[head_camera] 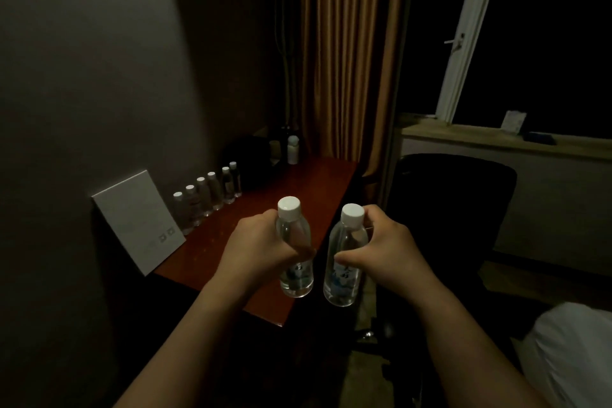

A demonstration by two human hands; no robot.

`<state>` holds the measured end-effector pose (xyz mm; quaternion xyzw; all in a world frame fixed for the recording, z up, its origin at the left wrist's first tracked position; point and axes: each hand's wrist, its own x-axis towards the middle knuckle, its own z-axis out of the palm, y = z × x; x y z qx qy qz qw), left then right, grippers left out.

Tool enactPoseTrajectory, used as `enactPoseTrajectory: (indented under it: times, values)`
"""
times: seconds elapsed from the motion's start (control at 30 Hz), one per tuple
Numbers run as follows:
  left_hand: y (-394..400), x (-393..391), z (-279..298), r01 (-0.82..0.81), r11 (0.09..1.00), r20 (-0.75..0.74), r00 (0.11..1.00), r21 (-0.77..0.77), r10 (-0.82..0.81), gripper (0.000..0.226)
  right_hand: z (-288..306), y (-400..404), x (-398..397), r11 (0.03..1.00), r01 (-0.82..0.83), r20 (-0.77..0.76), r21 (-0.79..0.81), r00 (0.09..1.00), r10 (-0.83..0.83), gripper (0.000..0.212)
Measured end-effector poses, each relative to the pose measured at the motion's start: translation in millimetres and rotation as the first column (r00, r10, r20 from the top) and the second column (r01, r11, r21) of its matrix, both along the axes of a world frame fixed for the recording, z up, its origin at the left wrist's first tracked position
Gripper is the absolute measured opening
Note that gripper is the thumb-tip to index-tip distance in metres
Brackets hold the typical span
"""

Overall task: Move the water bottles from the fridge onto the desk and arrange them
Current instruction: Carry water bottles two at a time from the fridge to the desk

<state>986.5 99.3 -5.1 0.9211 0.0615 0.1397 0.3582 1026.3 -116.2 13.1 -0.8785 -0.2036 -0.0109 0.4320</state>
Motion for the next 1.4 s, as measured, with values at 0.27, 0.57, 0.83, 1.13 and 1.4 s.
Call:
enactPoseTrajectory:
  times: [0.27, 0.57, 0.83, 1.13, 1.4]
  values:
    - [70.5, 145.0, -3.6, -0.156, 0.984, -0.016, 0.987, 0.090, 0.158, 0.055, -3.4, 83.3, 171.2, 0.988, -0.151, -0.012, -0.005, 0.988, 0.151, 0.068]
    - [152.8, 250.9, -22.8, -0.465, 0.875, -0.104, 0.871, 0.139, 0.479, 0.056, -32.4, 205.9, 331.9, 0.886, -0.461, -0.073, -0.042, 0.886, 0.457, 0.065]
    - [227.0, 338.3, -74.6, -0.788, 0.608, -0.141, 0.594, 0.098, 0.792, 0.072, -62.5, 332.8, 466.6, 0.649, -0.757, -0.105, -0.078, 0.653, 0.750, 0.059]
    - [295.7, 387.7, -127.3, -0.938, 0.341, -0.261, 0.317, 0.052, 0.912, 0.057, -109.0, 458.7, 533.9, 0.460, -0.886, -0.183, -0.063, 0.463, 0.867, 0.054]
    - [350.6, 401.0, -190.0, -0.971, 0.232, -0.370, 0.195, 0.055, 0.908, 0.045, -186.6, 543.7, 542.8, 0.387, -0.917, -0.253, -0.094, 0.398, 0.882, 0.048]
